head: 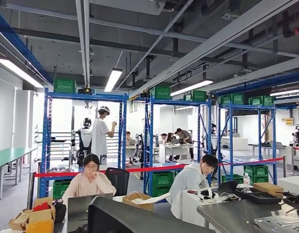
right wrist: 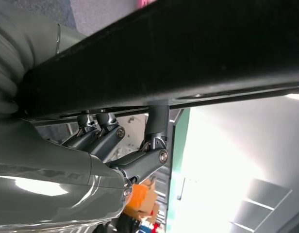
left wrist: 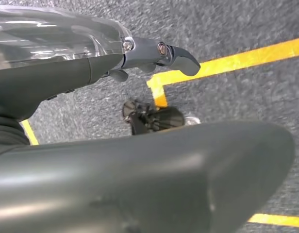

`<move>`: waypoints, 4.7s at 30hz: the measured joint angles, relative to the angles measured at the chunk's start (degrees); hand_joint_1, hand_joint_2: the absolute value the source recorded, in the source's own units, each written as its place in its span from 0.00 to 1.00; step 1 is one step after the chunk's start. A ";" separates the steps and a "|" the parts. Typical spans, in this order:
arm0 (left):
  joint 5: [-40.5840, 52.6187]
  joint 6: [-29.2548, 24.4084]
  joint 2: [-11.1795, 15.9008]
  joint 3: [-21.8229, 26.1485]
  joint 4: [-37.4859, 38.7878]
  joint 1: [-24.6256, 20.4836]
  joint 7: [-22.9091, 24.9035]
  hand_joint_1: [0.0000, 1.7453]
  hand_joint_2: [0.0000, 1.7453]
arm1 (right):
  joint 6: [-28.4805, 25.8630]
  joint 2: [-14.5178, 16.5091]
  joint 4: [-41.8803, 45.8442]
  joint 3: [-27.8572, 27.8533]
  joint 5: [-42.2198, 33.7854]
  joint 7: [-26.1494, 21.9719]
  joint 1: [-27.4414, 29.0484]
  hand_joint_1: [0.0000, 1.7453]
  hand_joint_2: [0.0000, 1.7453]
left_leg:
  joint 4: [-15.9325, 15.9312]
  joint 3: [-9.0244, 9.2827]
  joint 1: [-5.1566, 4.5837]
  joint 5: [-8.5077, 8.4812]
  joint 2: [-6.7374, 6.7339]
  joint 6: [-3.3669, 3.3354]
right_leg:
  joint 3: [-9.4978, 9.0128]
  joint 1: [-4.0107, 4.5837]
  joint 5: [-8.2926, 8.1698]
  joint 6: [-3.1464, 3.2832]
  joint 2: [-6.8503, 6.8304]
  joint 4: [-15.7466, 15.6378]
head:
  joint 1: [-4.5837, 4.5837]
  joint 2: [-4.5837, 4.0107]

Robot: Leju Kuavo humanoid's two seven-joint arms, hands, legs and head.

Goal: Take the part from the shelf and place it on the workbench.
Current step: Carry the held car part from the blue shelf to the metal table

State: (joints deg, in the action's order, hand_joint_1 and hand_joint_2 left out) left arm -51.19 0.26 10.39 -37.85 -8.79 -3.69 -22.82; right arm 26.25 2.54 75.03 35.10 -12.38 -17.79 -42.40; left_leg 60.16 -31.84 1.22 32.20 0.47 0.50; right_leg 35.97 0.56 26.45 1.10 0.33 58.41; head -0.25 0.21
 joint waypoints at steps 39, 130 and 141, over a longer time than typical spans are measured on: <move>-1.76 0.28 0.02 -1.76 0.00 0.42 -0.28 0.00 1.00 | -0.07 0.42 -1.27 0.75 1.35 0.47 -0.57 1.00 1.00 | 6.05 -9.11 0.26 -5.75 -1.22 0.72 | -5.28 0.31 4.00 -0.21 -2.51 -0.92 | -0.02 -0.08; -5.77 -1.23 -0.26 -7.39 0.35 -0.26 8.07 0.00 1.00 | -8.50 4.87 -4.44 5.75 19.87 6.13 -12.86 1.00 1.00 | 7.50 -8.19 0.64 -2.22 -0.01 1.60 | 0.13 0.36 0.09 0.55 -0.03 0.06 | -0.52 -0.05; -6.94 -0.33 -0.59 -10.94 0.37 -0.76 11.67 0.00 1.00 | -18.83 9.54 -25.40 9.01 48.21 10.95 -23.87 1.00 1.00 | 0.87 -5.17 0.76 -4.61 0.09 -0.67 | 6.64 -0.04 7.43 -1.96 -0.04 14.71 | -0.57 -0.08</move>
State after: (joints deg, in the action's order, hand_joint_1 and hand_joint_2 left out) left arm -58.13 -0.07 9.80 -48.79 -8.41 -4.45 -11.15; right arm 7.42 12.08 49.63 44.11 35.83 -6.84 -66.28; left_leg 61.03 -37.01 1.98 27.59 0.56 -0.18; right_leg 42.61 0.52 33.88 -0.86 0.28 73.12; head -0.83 0.13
